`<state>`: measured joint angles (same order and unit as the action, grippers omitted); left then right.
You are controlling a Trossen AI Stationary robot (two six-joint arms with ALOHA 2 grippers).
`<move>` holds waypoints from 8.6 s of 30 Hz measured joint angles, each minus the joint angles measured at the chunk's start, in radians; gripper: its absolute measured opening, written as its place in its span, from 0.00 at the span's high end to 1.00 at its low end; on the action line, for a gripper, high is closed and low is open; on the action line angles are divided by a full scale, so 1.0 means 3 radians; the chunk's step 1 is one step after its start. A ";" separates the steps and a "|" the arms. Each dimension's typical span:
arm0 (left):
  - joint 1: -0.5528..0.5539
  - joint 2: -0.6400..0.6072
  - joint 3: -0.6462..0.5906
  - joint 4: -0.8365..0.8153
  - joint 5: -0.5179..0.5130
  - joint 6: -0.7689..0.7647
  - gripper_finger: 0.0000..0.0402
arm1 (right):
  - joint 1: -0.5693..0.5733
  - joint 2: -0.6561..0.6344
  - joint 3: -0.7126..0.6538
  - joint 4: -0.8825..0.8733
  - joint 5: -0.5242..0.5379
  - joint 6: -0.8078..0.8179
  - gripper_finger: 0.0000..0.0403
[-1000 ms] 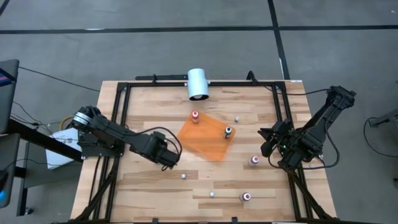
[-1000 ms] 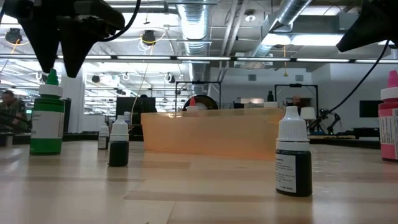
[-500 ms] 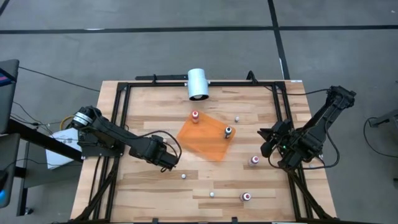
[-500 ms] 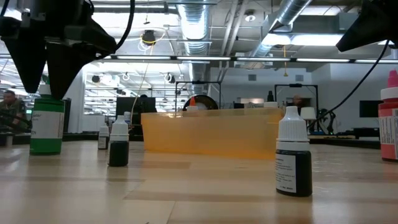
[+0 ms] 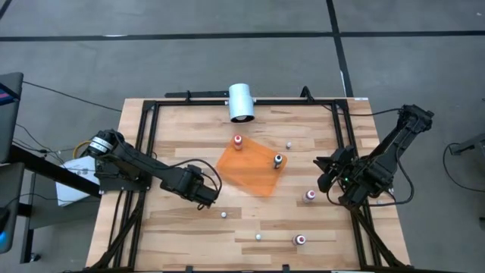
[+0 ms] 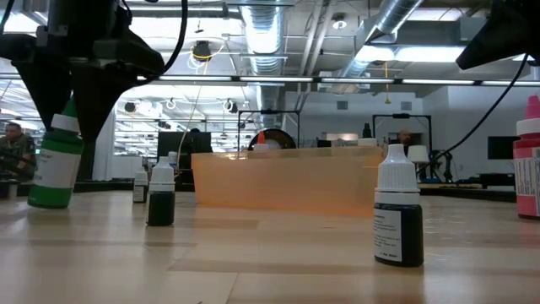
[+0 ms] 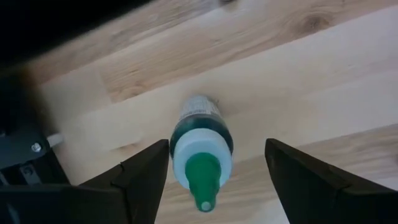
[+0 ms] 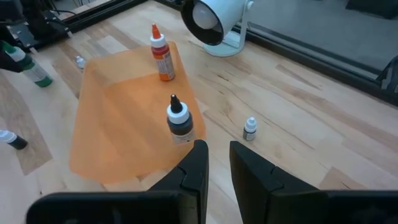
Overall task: Pick & Place food coloring
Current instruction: Put the large green food coloring bottle into the bin, then put the pink food coloring bottle into the bin
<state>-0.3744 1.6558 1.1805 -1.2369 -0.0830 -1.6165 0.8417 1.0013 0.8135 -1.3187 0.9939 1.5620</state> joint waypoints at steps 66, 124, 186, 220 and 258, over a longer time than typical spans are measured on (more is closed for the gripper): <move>0.0027 -0.0006 0.0197 -0.0499 0.0056 0.0305 0.69 | 0.0000 0.0000 0.0000 0.0073 -0.0003 -0.0003 0.86; 0.1002 -0.0005 0.1392 0.1483 -0.0700 0.3464 0.70 | 0.0000 0.0001 0.0000 0.0074 0.0010 -0.0001 0.86; 0.1694 0.1137 0.1475 0.1636 -0.0490 0.3714 0.70 | -0.0001 -0.0002 0.0001 0.0261 0.0000 0.0001 0.86; 0.1833 0.1137 0.1475 0.1676 -0.0258 0.3685 0.70 | -0.0001 0.0000 0.0001 0.0236 -0.0001 -0.0005 0.86; 0.1808 0.1124 0.2756 0.0243 -0.0391 0.3868 0.49 | 0.0000 0.0001 0.0001 0.0248 -0.0368 -0.0002 0.86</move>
<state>0.1680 1.9930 2.0072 -1.1641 -0.2002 -0.4560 0.8417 1.0016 0.8139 -1.2442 0.8836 1.5616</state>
